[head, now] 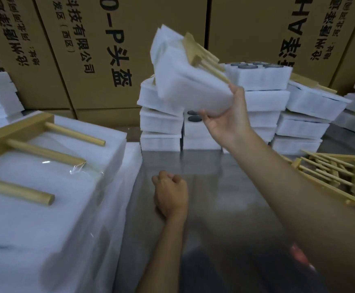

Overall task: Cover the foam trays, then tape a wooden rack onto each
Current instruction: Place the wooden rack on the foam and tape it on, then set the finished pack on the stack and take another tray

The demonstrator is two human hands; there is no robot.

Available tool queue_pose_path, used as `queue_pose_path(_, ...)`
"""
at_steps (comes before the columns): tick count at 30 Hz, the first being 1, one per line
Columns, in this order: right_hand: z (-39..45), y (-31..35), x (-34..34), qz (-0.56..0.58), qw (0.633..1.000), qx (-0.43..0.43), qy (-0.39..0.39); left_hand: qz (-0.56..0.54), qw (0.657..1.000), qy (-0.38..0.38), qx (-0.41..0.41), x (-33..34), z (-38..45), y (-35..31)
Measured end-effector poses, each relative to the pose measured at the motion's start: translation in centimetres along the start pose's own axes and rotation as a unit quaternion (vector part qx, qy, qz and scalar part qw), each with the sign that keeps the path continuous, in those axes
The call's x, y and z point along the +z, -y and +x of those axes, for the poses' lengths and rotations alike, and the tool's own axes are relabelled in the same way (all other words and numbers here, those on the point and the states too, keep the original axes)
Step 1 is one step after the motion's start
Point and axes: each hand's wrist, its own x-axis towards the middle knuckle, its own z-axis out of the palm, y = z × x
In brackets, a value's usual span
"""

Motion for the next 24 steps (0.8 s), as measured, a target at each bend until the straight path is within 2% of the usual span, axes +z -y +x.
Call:
queue_pose_path(4,6.6,0.0,5.1,-0.004,0.999,-0.001,-0.047,0.029,1.0,-0.001,0.006,0.8,0.9,-0.1)
queue_pose_path(8,12.2,-1.1,7.7,-0.048,0.998,0.022,-0.035,0.056,0.998,0.006,0.039,1.9,1.7,0.2)
queue_pose_path(11,14.7,-1.9,7.6,-0.167,0.983,0.07,-0.019,0.05,0.998,0.007,0.042,2.3,2.4,0.2)
queue_pose_path(16,15.8,-1.6,6.9,-0.337,0.933,0.092,-0.08,0.043,0.998,0.011,0.041,2.2,2.4,0.1)
queue_pose_path(20,15.9,-1.2,6.4,-0.341,0.931,0.1,-0.079,0.05,0.998,0.013,0.042,2.2,2.4,0.0)
queue_pose_path(24,16.0,-1.4,6.5,-0.298,0.951,0.068,-0.049,0.046,0.998,0.011,0.045,2.2,2.3,0.0)
